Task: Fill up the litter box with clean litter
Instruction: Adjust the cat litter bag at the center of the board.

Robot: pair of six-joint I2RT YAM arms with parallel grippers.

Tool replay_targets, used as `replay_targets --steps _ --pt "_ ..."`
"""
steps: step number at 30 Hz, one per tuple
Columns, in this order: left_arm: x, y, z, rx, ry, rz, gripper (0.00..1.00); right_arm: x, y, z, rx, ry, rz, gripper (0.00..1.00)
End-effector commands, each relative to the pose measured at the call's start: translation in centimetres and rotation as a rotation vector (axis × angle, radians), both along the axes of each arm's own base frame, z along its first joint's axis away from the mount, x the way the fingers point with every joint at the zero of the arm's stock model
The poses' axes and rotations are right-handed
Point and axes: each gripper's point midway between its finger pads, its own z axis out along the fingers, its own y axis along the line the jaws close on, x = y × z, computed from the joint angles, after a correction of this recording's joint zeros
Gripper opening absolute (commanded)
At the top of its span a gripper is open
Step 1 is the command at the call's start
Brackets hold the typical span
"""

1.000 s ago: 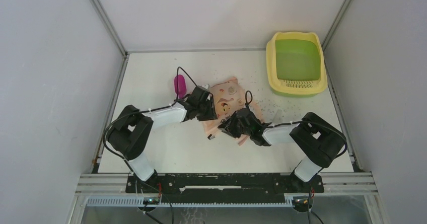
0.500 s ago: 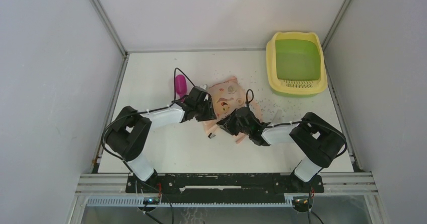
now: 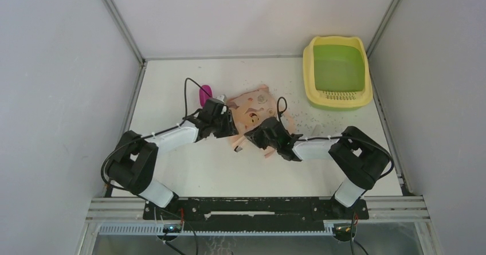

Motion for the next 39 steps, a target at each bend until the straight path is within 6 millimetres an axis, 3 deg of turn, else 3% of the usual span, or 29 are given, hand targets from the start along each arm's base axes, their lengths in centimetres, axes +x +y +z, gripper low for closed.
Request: replay_targets --steps 1,7,11,15,24,30,34,35,39 --pt "-0.6 1.4 1.4 0.027 -0.042 -0.019 0.43 2.5 0.2 1.5 -0.024 -0.032 -0.076 0.25" --pt "-0.9 2.3 2.7 0.030 -0.073 0.006 0.43 3.3 0.1 3.0 -0.092 -0.077 -0.059 0.07" --pt "-1.2 3.0 3.6 0.036 -0.092 0.021 0.43 3.8 -0.3 4.2 -0.202 -0.103 -0.023 0.05" --pt "-1.4 3.4 4.3 0.038 -0.106 0.029 0.43 3.2 -1.0 4.0 -0.367 -0.070 0.051 0.04" --pt "-1.9 3.6 4.7 0.032 -0.110 0.033 0.43 -1.5 -2.3 -1.6 -0.526 0.082 0.226 0.00" --pt "-2.1 3.3 4.1 0.029 -0.097 0.035 0.43 -4.2 -1.1 -2.4 -0.544 0.082 0.321 0.00" --pt "-2.1 3.1 3.9 0.035 -0.092 0.041 0.43 -4.8 -0.7 -2.1 -0.606 0.072 0.396 0.00" --pt "-2.1 3.0 3.9 0.034 -0.091 0.040 0.43 -4.8 -0.7 -1.9 -0.624 0.071 0.414 0.05" --pt "-2.4 3.1 4.3 0.033 -0.095 0.045 0.43 -5.2 -1.1 0.2 -0.659 -0.003 0.514 0.48"
